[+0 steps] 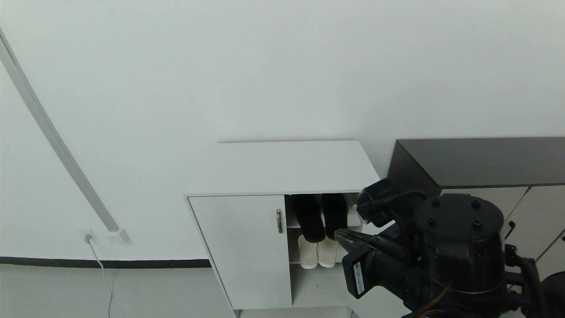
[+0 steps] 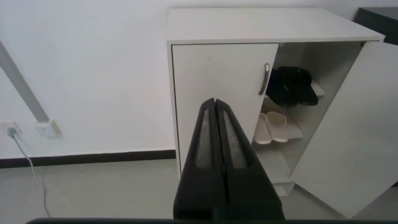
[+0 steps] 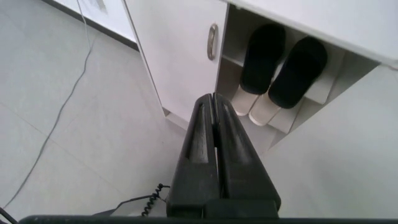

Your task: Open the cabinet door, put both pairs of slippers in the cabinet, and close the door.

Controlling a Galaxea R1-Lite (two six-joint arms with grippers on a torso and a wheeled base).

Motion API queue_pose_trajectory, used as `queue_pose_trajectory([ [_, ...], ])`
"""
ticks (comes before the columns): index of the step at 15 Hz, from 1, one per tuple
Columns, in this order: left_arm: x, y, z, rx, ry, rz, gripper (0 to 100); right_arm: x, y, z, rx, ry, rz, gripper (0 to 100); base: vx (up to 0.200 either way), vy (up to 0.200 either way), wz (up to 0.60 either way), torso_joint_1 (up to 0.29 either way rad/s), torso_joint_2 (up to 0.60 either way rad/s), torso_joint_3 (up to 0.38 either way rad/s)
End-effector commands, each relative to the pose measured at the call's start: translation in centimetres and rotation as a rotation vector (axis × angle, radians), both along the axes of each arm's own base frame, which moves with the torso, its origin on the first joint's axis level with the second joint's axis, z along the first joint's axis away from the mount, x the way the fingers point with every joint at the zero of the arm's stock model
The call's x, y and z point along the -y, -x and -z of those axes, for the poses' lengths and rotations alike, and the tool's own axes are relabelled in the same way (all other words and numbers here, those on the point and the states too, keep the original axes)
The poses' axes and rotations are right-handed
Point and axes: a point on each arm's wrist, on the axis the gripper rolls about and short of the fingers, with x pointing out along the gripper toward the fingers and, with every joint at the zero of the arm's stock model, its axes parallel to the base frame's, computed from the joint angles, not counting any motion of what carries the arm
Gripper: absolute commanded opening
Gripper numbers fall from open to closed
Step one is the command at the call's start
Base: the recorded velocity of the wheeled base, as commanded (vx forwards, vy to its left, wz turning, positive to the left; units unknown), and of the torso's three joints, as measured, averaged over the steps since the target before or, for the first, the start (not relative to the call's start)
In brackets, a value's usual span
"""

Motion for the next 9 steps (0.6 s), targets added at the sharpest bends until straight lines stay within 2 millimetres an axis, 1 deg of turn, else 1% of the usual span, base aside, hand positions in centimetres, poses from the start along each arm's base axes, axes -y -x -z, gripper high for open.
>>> queue_pose_trajectory([
  [1,0.00,0.00,0.01,0.000,0.000,0.000,0,0.09,0.01,-0.02,0.001,-0.001,0.002,0,0.000,0.000,0.00,0.178,-0.37,-0.203],
  [3,0.00,0.01,-0.04,0.002,0.000,0.000,0,0.02,-0.03,0.11,-0.002,0.002,0.000,0,0.000,0.000,0.00,0.049,-0.10,-0.053],
  [8,0.00,0.01,-0.04,0.002,0.000,0.000,0,0.11,-0.12,0.06,-0.002,0.001,0.002,0,0.000,0.000,0.00,0.000,0.00,0.000],
  [9,0.00,0.00,0.02,-0.001,0.000,0.000,0,0.12,-0.11,0.10,-0.003,0.002,0.002,0,0.000,0.000,-0.60,0.007,0.00,0.007],
])
